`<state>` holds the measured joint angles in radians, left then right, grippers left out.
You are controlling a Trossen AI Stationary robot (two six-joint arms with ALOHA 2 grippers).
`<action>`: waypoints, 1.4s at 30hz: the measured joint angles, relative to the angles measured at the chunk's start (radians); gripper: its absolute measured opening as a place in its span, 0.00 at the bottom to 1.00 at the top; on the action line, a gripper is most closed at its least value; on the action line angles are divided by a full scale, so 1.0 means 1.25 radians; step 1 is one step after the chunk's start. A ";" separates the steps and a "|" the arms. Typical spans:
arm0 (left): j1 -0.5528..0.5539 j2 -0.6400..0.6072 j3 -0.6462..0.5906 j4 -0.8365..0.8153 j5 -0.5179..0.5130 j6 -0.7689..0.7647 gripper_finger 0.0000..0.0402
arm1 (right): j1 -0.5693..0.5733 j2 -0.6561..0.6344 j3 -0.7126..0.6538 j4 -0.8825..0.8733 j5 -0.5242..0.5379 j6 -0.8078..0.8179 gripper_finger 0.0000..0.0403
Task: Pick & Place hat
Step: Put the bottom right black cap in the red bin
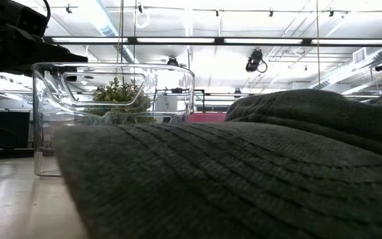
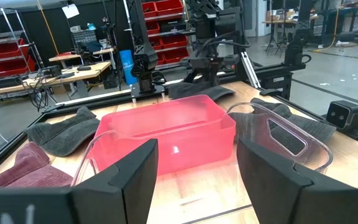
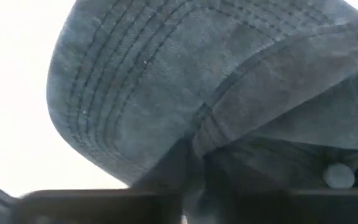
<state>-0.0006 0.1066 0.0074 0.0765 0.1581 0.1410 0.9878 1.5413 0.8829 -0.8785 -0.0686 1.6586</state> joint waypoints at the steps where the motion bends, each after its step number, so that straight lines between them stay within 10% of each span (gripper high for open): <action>1: 0.000 0.000 0.000 0.000 0.000 0.000 0.55 | -0.001 -0.004 0.000 0.003 -0.010 -0.009 0.04; 12: 0.000 0.000 0.000 0.000 0.000 0.000 0.55 | -0.010 -0.010 0.070 -0.103 0.075 -0.216 0.01; 27: 0.000 0.000 0.000 0.000 0.000 0.000 0.55 | -0.136 -0.011 0.240 -0.246 0.482 -0.726 0.00; 42: 0.000 0.000 0.000 0.000 0.000 0.000 0.55 | -0.380 -0.011 0.242 0.077 0.507 -1.297 0.00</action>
<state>-0.0006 0.1066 0.0076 0.0765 0.1581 0.1410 0.5128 1.5276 1.1853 -0.7827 0.5656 0.0377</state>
